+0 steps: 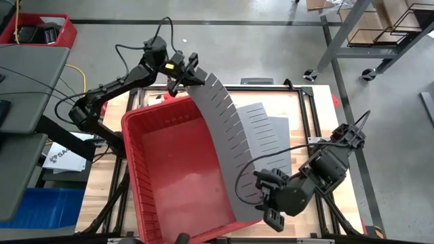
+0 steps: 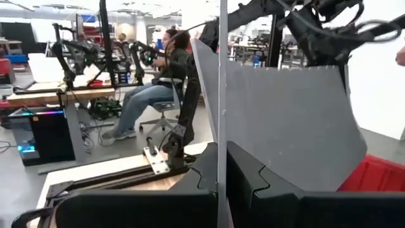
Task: Sort blocks
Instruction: Assemble the bin divider into the red bin
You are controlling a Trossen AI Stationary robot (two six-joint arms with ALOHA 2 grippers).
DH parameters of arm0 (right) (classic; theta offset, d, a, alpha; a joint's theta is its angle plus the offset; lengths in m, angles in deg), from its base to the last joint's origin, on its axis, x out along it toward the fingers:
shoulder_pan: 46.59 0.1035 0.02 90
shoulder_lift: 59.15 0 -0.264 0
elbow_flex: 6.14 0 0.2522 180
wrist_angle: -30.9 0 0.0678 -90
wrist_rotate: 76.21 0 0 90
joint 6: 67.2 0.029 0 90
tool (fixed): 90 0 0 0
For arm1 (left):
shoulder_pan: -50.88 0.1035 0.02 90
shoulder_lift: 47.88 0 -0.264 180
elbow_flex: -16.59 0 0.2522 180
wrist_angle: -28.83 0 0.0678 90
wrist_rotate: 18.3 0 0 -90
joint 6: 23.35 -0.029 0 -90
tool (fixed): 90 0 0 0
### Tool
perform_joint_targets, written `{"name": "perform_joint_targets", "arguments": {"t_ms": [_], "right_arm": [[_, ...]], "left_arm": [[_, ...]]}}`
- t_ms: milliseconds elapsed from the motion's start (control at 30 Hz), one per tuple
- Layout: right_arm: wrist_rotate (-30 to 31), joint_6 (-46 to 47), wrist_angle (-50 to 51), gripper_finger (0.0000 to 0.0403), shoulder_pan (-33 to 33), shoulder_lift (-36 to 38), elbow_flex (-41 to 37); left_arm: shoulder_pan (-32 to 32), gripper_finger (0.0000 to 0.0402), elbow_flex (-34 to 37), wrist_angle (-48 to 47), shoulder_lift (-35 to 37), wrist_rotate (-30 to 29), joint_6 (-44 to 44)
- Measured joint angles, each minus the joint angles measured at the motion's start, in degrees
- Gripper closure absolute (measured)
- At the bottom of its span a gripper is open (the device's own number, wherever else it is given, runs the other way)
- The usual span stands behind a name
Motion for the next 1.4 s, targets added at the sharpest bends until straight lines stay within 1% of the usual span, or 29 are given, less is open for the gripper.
{"name": "perform_joint_targets", "arguments": {"t_ms": [67, 200, 267, 500, 600, 733, 800, 900, 1133, 1300, 1400], "right_arm": [[0.2, 0.0, 0.2, 0.0403, 0.0, 0.1, 0.5], [1.0, 0.0, 1.7, 0.0403, 0.1, 0.1, 1.4], [1.1, -0.1, 2.1, 0.0403, 0.2, 0.1, 1.5], [0.8, 1.1, 2.2, 0.0403, 0.1, 0.1, 1.4], [1.4, 1.2, 1.1, 0.0403, 0.2, 0.1, 1.3], [1.5, 1.5, 2.0, 0.0403, 0.2, -0.3, 1.3], [1.4, 1.5, 3.0, 0.0403, 0.2, -1.0, 1.3], [1.0, 1.5, 3.1, 0.0403, -0.1, -2.3, 1.3], [1.2, 1.6, 4.2, 0.0403, -0.2, -3.0, 1.3], [1.0, 1.6, 8.2, 0.0403, -0.1, -2.9, 1.3], [1.0, 1.5, 7.8, 0.0403, -0.2, -2.9, 1.3]], "left_arm": [[0.3, 0.04, 0.0, -1.6, 0.0, 0.2, -1.1], [0.4, 0.0387, 0.0, -2.0, 0.0, -0.3, 2.9], [0.2, 0.0376, 0.0, -2.0, 0.0, 0.1, 3.5], [0.1, 0.0339, 0.0, -2.1, 0.0, -3.0, 1.2], [0.1, 0.0326, 0.0, -3.7, 0.0, -4.2, -0.5], [0.1, 0.0311, 0.0, -7.4, 0.0, -4.7, -2.5], [-0.5, 0.0309, 0.0, -10.1, 0.0, -5.2, -4.8], [-1.5, 0.031, 0.0, -11.2, 0.2, -7.5, -7.0], [-3.5, 0.0318, 0.0, -11.2, 0.4, -11.7, -9.8], [-5.1, 0.0319, 0.0, -11.1, 0.4, -16.7, -11.5], [-6.1, 0.0319, 0.0, -11.0, 0.4, -18.5, -12.5]]}}
